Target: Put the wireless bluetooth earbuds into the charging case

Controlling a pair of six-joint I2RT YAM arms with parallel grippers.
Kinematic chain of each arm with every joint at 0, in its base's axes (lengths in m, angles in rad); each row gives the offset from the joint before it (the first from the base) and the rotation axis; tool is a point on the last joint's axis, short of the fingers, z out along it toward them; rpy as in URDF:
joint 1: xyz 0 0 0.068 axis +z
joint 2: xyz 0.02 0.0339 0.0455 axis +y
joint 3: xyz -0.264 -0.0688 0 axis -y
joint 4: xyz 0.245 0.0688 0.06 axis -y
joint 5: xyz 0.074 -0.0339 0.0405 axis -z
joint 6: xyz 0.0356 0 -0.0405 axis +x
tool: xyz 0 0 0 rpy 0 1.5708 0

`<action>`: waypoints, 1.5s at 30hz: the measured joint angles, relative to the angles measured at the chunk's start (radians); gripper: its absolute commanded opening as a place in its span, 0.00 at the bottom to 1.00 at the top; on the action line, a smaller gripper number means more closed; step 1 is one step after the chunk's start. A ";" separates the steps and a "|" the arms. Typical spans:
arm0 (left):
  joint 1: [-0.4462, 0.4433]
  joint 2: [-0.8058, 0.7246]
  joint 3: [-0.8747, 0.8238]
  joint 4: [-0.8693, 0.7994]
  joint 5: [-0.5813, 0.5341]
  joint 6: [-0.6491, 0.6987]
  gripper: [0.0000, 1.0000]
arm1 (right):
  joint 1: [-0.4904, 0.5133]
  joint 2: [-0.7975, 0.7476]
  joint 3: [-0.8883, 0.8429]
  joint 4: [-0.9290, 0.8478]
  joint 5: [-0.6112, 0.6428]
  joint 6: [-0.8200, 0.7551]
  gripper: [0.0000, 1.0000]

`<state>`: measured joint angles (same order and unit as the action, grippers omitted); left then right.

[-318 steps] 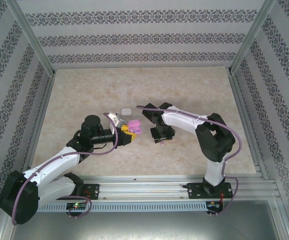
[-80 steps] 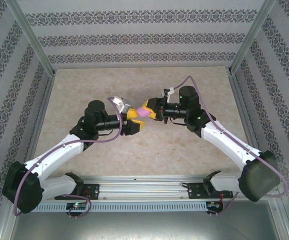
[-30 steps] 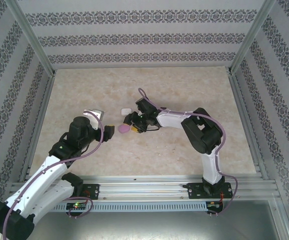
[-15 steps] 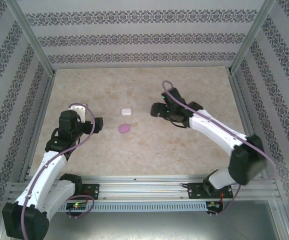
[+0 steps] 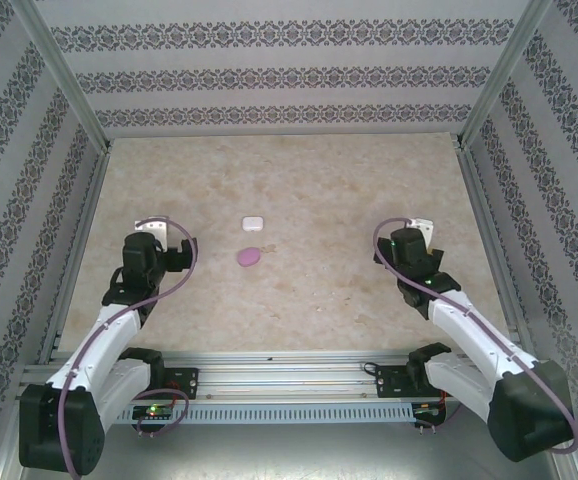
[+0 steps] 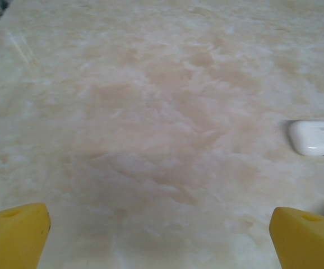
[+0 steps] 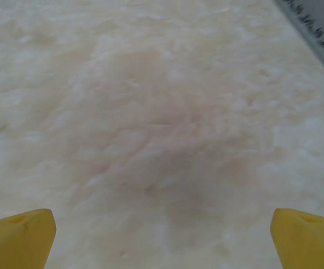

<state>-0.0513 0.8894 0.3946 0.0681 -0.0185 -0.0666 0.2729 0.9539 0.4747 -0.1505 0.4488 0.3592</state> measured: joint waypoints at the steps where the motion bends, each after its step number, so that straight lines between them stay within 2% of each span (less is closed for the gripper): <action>1: 0.000 0.000 -0.023 0.031 -0.019 0.000 1.00 | -0.021 -0.010 -0.018 0.042 0.002 -0.027 0.98; 6: 0.001 0.009 -0.117 0.166 -0.100 -0.002 1.00 | -0.085 -0.013 -0.070 0.256 -0.017 -0.173 0.98; 9: 0.001 0.034 -0.150 0.246 -0.134 -0.002 1.00 | -0.131 0.039 -0.090 0.373 -0.066 -0.222 0.98; 19: 0.001 0.206 -0.209 0.560 -0.192 0.015 1.00 | -0.303 0.234 -0.222 0.760 -0.263 -0.232 0.98; 24: 0.001 0.342 -0.223 0.769 -0.186 0.042 1.00 | -0.308 0.375 -0.195 0.905 -0.377 -0.256 0.98; 29: 0.002 0.515 -0.222 0.967 -0.146 0.046 1.00 | -0.308 0.544 -0.179 1.074 -0.398 -0.259 0.98; 32: 0.005 0.670 -0.222 1.117 -0.115 0.054 1.00 | -0.302 0.568 -0.174 1.070 -0.394 -0.262 0.98; 34: 0.008 0.727 -0.213 1.122 -0.098 0.060 1.00 | -0.283 0.568 -0.150 1.056 -0.375 -0.274 0.98; 41: 0.023 0.712 -0.009 0.957 -0.017 0.071 1.00 | -0.249 0.567 -0.108 1.054 -0.352 -0.301 0.98; 45: 0.034 0.702 0.000 0.921 -0.006 0.071 1.00 | -0.249 0.567 -0.108 1.051 -0.345 -0.308 0.98</action>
<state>-0.0174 1.5917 0.3943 0.9894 -0.0246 0.0044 0.0242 1.5211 0.3672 0.9009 0.1036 0.0513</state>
